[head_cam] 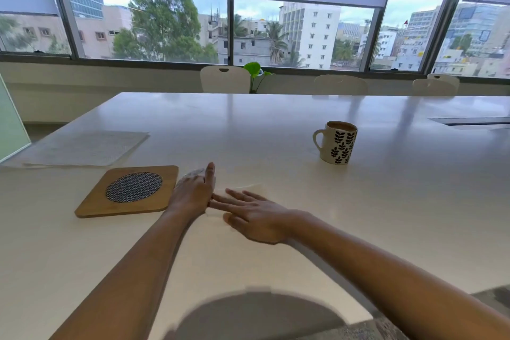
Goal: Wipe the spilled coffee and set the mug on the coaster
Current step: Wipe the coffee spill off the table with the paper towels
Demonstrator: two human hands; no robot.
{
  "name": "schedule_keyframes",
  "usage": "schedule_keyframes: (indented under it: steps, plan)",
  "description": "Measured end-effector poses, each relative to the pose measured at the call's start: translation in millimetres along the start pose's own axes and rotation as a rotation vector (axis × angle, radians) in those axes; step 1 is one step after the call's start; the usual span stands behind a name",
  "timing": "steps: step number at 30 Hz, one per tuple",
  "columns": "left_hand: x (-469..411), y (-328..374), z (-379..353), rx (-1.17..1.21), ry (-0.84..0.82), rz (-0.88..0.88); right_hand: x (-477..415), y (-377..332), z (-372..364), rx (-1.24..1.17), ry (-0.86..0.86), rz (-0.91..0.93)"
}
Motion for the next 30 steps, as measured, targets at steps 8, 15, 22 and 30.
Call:
schedule_keyframes:
  steps: [8, 15, 22, 30]
  plan:
    - [-3.3, 3.0, -5.3, -0.117, -0.028, -0.054, -69.7, 27.3, 14.0, -0.019, 0.033, -0.147]
    - [-7.2, -1.4, -16.6, -0.250, -0.082, -0.050, -96.2, 68.5, 33.8, -0.072, 0.101, -0.330]
    - [-7.9, -3.9, -17.2, -0.256, -0.081, -0.057, -92.4, 115.2, 49.4, -0.122, 0.160, -0.558]
    - [-10.5, -6.8, -18.9, -0.238, -0.093, -0.048, -60.7, 162.3, 59.0, -0.159, 0.244, -0.843]
Point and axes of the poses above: each hand's wrist, its own x-axis away from the middle knuckle, its own z-axis out of the back of the hand, y = z × x, the point moved 9 cm from there along -x, towards the middle knuckle, and after that the axes turned 8 degrees about -x, right-handed, at the moved point
